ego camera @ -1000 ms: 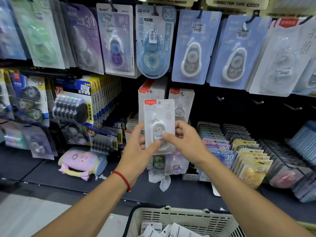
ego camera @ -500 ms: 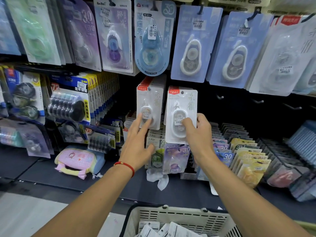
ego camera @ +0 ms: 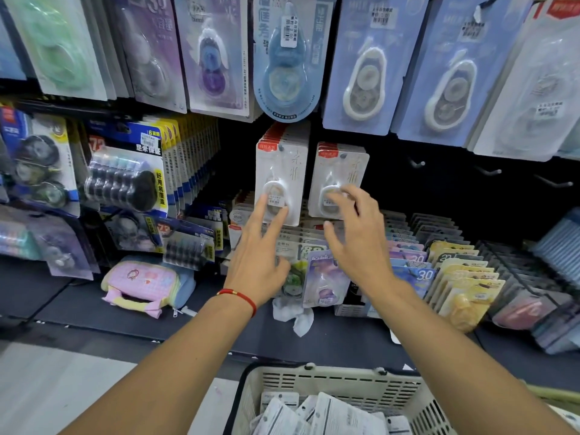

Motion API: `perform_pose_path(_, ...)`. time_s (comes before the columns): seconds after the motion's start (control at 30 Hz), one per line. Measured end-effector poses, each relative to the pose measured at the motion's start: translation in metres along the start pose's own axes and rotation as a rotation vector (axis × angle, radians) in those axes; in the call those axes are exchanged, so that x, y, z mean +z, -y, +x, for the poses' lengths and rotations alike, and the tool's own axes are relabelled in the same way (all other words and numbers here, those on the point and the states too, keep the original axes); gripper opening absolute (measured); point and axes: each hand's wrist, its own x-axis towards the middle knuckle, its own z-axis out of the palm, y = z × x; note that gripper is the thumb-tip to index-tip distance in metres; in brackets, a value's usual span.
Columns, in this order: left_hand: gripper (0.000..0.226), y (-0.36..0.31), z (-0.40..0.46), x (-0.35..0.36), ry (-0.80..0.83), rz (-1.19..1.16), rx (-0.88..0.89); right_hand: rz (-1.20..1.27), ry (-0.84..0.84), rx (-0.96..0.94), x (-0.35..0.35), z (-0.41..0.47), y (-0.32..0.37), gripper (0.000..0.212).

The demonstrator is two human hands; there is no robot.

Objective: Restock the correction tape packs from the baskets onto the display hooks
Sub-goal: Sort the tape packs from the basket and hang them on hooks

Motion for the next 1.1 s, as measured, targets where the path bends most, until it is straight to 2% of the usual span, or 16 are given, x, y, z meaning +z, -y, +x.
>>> perform_pose_path(0.07, 0.090, 0.001, -0.001, 0.000, 0.011, -0.004, 0.009, -0.120, 0.118, -0.052, 0.009, 0.005, -0.005, 0.058)
perform_pose_path(0.2, 0.092, 0.005, 0.000, 0.000, 0.020, 0.010, 0.021, -0.284, 0.231, 0.007, 0.026, 0.028, -0.013, 0.066)
perform_pose_path(0.3, 0.094, 0.008, 0.001, -0.001, 0.019, 0.018, 0.017, -0.332, 0.328, 0.075, 0.035, 0.049, -0.018, 0.072)
perform_pose_path(0.5, 0.091, 0.008, -0.007, -0.002, 0.064, 0.058, 0.016, -0.283, 0.481, 0.073, 0.030, 0.071, -0.034, 0.084)
perform_pose_path(0.63, 0.087, 0.007, -0.023, -0.005, 0.147, 0.084, -0.032, -0.166, 0.410, 0.096, 0.011, 0.040, -0.035, 0.064)
perform_pose_path(0.8, 0.061, 0.014, -0.067, 0.002, 0.373, 0.199, 0.004, 0.132, 0.243, 0.228, -0.018, -0.074, -0.031, 0.018)
perform_pose_path(0.87, 0.054, 0.016, -0.100, 0.014, 0.476, 0.187, -0.036, 0.115, 0.387, 0.270, -0.019, -0.131, -0.029, 0.015)
perform_pose_path(0.97, 0.046, 0.013, -0.165, 0.043, 0.555, 0.127, -0.169, -0.032, 0.915, 0.302, -0.003, -0.212, -0.031, 0.020)
perform_pose_path(1.03, 0.043, 0.009, -0.209, 0.064, 0.586, 0.073, -0.275, -0.152, 1.245, 0.302, 0.013, -0.268, -0.035, 0.048)
perform_pose_path(1.1, 0.043, 0.003, -0.246, 0.082, 0.646, 0.039, -0.351, -0.254, 1.412, 0.285, 0.024, -0.318, -0.038, 0.079)
